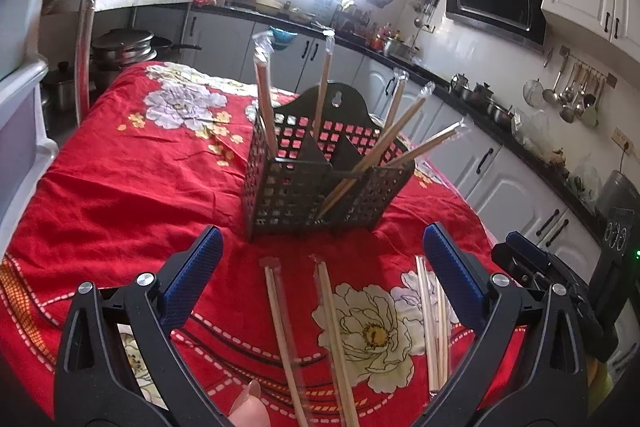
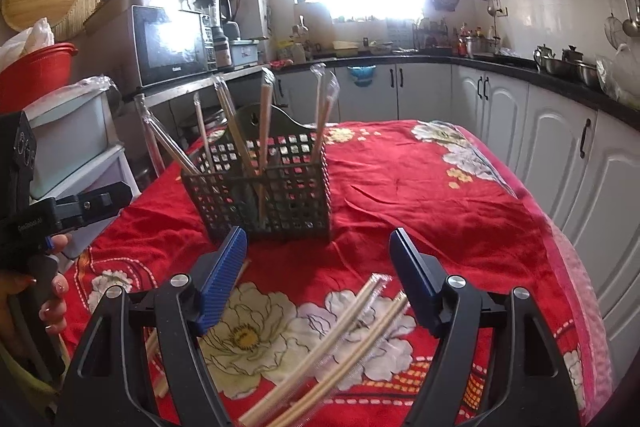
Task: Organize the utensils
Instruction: 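Withdraw both open tools back over the remaining wrapped chopsticks, then close the left tool on a wrapped chopstick while the right tool grasps another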
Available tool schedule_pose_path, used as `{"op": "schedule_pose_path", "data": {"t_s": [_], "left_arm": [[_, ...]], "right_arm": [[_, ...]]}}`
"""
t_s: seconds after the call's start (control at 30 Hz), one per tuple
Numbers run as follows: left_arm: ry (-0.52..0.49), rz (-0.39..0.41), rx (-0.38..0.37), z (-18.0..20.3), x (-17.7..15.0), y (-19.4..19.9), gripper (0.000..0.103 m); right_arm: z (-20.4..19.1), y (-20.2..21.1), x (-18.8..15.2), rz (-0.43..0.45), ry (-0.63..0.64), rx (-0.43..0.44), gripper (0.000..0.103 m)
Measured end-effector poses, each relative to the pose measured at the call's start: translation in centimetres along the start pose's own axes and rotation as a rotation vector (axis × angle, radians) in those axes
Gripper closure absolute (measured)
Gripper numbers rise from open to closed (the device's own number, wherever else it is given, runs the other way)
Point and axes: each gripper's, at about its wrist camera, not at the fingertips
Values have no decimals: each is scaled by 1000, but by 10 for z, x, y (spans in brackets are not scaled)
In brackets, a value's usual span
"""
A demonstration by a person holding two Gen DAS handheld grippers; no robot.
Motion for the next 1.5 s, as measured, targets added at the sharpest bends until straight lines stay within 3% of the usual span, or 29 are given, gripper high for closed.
{"op": "schedule_pose_path", "data": {"t_s": [0.27, 0.57, 0.9, 1.5], "left_arm": [[-15, -78, -38, 11, -12, -23, 11], [-40, -170, -96, 24, -24, -54, 11], [-28, -275, -144, 31, -33, -89, 38], [11, -395, -79, 25, -34, -143, 52]], "right_arm": [[21, -4, -11, -50, -37, -43, 31], [55, -27, -27, -176, -143, -102, 31], [73, -55, -33, -262, -224, -111, 38], [93, -99, -26, -346, -309, -114, 62]]}}
Point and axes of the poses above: each gripper's, at about its wrist camera, not at the fingertips, and y roughly against the way its jaws point, z to its right, x to its top, and after that the axes turned 12 degrees about -y, right-handed
